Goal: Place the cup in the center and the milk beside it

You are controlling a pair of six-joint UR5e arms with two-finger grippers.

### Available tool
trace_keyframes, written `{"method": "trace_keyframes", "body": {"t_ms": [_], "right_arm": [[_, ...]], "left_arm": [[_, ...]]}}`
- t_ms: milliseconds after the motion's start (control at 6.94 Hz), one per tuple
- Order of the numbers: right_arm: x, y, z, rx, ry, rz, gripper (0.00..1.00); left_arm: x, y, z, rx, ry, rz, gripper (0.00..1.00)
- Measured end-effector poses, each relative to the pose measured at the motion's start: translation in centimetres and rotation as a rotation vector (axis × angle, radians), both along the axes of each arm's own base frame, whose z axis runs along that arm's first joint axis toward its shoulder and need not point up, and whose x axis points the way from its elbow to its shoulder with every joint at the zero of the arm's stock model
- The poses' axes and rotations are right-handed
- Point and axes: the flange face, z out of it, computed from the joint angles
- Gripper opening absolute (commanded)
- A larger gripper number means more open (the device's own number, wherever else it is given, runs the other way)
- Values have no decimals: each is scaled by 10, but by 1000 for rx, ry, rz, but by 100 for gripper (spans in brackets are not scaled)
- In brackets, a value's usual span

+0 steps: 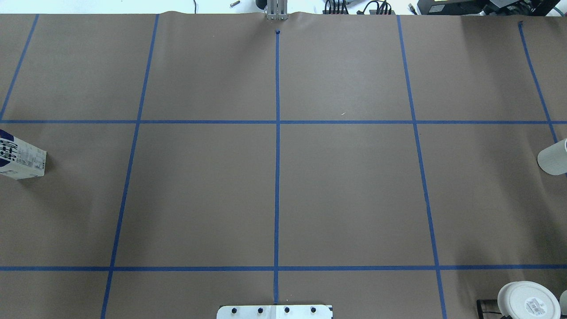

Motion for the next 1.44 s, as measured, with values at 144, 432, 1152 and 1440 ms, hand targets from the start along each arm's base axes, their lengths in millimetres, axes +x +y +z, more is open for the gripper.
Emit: {"method": "trace_keyframes", "body": {"t_ms": [144,432,1152,1440], "right_arm": [[0,0,-1,1,1,2,100],[0,1,2,-6,0,1,100],[0,3,36,-72,6,-3,100],[-1,0,48,-97,7,-3,100]], "left_arm": [[0,1,0,3,4,0,98],[1,0,-2,26,5,-1,98],[1,4,3,55,1,-10,98],[1,5,4,54,1,-12,98]]}}
